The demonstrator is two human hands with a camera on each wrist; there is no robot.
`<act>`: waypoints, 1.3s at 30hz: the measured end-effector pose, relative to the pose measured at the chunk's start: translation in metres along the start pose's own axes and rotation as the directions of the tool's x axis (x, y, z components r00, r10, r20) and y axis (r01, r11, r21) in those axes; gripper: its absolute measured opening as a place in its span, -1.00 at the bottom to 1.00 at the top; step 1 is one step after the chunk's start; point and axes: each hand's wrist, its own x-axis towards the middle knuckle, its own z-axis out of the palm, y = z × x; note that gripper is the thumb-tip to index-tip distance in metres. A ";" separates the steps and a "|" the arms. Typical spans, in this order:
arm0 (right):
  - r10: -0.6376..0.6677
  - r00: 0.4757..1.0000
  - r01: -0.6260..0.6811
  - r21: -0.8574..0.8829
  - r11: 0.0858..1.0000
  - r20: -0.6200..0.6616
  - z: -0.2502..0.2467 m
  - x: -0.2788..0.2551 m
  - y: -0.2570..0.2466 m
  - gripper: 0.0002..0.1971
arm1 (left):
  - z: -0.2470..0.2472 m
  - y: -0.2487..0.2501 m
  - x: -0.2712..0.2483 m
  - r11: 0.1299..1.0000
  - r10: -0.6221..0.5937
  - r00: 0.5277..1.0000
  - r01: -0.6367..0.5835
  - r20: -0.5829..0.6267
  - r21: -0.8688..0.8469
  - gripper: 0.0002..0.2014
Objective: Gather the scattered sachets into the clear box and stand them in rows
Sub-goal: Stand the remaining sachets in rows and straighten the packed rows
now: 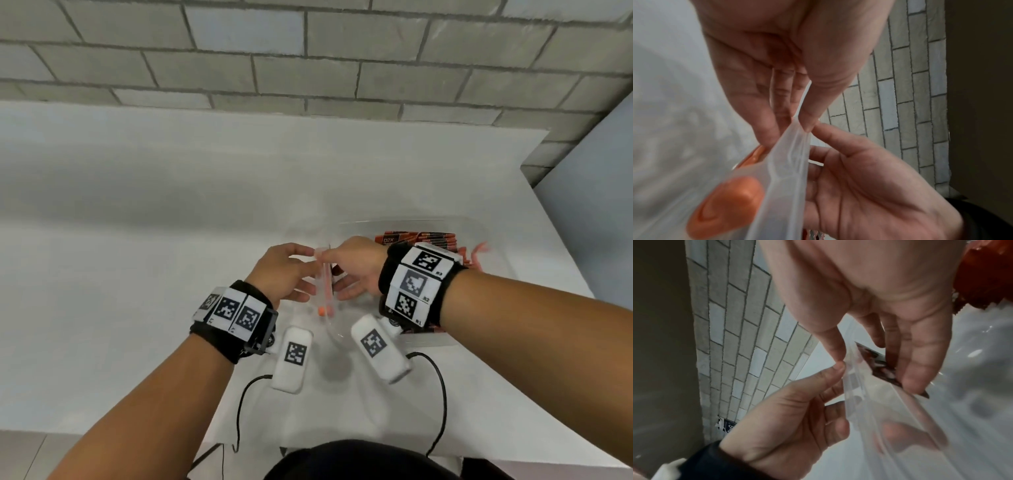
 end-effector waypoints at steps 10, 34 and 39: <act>-0.185 0.977 0.190 0.034 0.981 -0.110 -0.012 -0.017 0.006 -0.95 | 0.006 0.000 -0.002 0.995 0.035 0.991 -0.023 -0.130 0.095 -0.76; -0.743 0.668 0.648 -0.453 0.612 -0.048 -0.148 -0.095 0.058 -0.70 | 0.121 0.033 -0.048 0.877 0.453 0.875 -0.471 0.169 0.089 -0.71; -0.738 0.671 0.564 -0.601 0.566 -0.065 -0.172 -0.097 0.084 -0.73 | 0.140 0.027 -0.043 0.848 0.433 0.885 -0.464 0.171 0.254 -0.83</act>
